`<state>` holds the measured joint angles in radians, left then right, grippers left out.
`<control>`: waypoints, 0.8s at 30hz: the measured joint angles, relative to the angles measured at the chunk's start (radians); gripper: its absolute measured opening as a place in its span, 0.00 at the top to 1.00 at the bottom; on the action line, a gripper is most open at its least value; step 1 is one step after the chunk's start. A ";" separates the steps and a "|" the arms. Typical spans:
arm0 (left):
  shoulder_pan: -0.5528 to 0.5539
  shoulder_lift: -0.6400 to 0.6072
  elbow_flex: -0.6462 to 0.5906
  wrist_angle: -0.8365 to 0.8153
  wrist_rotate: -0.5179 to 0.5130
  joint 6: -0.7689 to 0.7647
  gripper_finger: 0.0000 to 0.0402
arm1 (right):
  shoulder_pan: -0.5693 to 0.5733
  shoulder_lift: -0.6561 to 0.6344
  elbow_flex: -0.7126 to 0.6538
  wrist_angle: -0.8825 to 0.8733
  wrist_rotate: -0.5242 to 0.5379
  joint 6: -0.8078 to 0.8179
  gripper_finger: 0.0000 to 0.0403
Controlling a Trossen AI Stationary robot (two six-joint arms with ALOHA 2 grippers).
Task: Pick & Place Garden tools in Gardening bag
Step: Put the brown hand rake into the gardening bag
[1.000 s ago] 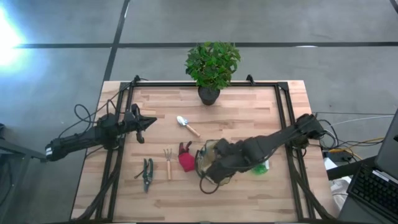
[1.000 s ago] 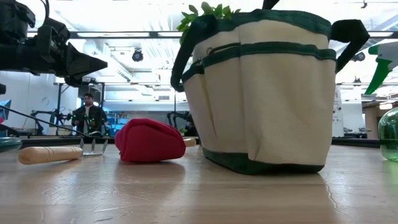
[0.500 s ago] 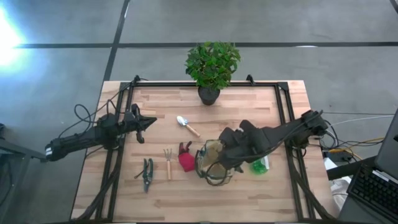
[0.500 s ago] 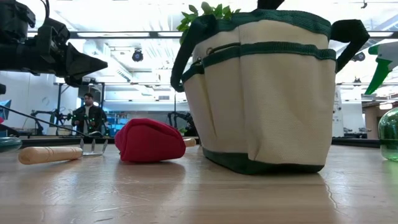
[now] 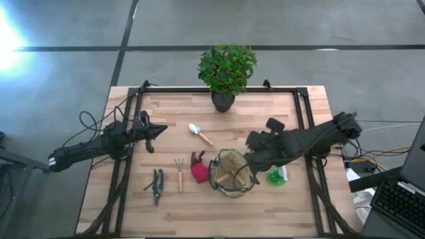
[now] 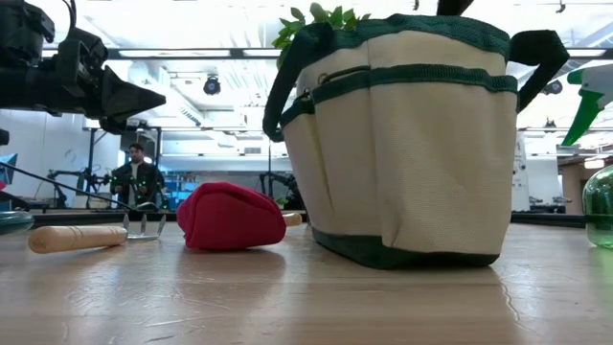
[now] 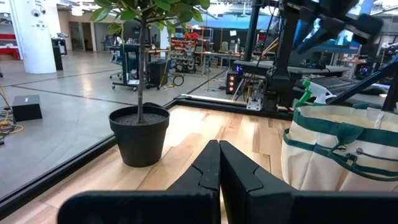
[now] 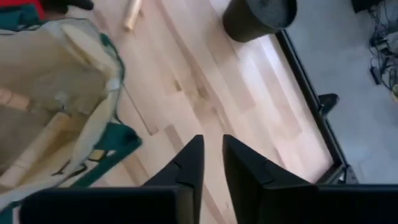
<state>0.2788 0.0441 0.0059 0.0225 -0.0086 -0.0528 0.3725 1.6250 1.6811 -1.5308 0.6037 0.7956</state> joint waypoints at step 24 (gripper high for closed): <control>0.000 0.000 0.000 0.000 0.000 0.000 0.99 | -0.389 -0.772 -0.987 1.404 -0.534 -1.039 0.98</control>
<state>0.2788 0.0441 0.0059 0.0226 -0.0086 -0.0528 -0.0165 0.8526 0.6938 -0.1264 0.0692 -0.2432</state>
